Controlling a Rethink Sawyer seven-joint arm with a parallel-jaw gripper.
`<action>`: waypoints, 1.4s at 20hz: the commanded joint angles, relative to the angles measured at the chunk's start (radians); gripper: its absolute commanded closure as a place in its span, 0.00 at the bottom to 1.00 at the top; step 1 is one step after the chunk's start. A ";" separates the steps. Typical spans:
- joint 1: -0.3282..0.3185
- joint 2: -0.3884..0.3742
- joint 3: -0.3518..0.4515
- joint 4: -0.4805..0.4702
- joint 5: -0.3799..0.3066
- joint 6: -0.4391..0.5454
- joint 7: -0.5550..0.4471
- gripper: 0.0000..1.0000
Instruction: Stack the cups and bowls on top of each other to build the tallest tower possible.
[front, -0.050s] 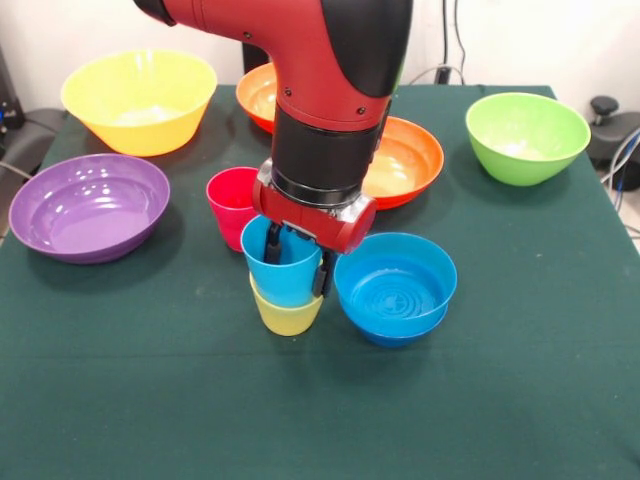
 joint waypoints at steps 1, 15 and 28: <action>0.008 0.001 0.059 0.076 0.011 0.037 0.127 0.00; -0.002 -0.038 0.077 0.075 0.020 0.040 0.107 0.00; -0.006 -0.077 0.081 0.060 0.024 0.109 0.088 0.00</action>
